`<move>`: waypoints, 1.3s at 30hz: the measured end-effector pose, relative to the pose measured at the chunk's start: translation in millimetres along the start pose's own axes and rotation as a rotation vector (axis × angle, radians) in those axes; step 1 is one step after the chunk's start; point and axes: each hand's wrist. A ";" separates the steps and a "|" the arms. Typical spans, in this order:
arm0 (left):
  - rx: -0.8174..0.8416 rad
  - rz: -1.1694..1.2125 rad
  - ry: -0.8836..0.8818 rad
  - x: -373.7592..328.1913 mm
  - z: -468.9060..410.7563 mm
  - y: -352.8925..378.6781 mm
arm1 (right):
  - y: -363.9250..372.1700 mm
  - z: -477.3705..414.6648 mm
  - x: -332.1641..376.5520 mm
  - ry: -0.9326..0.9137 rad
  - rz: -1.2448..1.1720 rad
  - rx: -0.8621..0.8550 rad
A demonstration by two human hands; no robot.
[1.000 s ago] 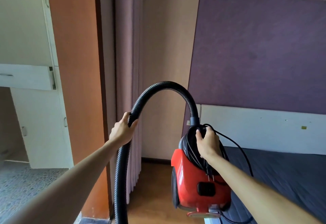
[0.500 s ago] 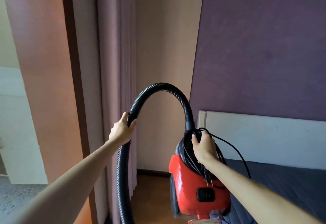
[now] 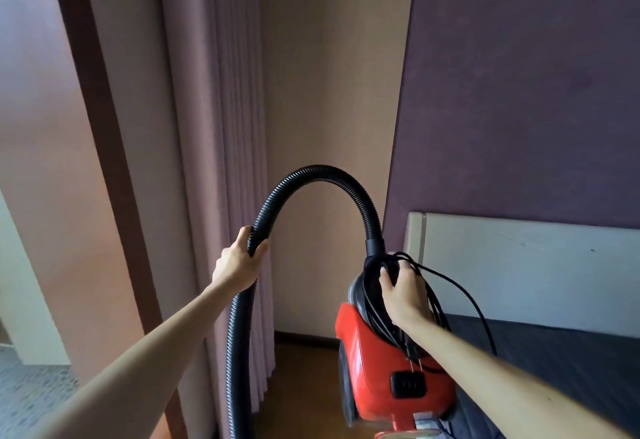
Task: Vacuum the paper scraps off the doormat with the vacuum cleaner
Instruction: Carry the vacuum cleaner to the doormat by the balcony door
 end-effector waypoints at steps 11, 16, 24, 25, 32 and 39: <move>-0.028 -0.009 -0.041 10.8 -118.4 34.2 | 70.2 -115.3 -5.8 -0.061 0.027 0.061; -0.012 0.018 -0.046 20.0 -172.2 45.5 | 101.2 -171.4 3.4 -0.108 0.002 0.073; -0.022 0.056 -0.081 41.9 -226.0 49.2 | 154.2 -233.1 22.5 -0.141 -0.038 0.148; -0.023 0.059 -0.088 46.4 -232.5 47.8 | 160.8 -238.9 24.8 -0.150 -0.048 0.157; -0.119 0.034 -0.122 61.4 -263.8 43.7 | 214.2 -286.0 37.6 -0.223 -0.152 0.229; -0.263 0.033 -0.241 79.5 -290.7 56.7 | 269.6 -338.8 49.0 -0.344 -0.200 0.380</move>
Point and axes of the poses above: each hand's wrist, its own z-axis away from the middle knuckle, its own y-axis out of the palm, x = y × z, and after that the axes turned 5 degrees about x, right-handed
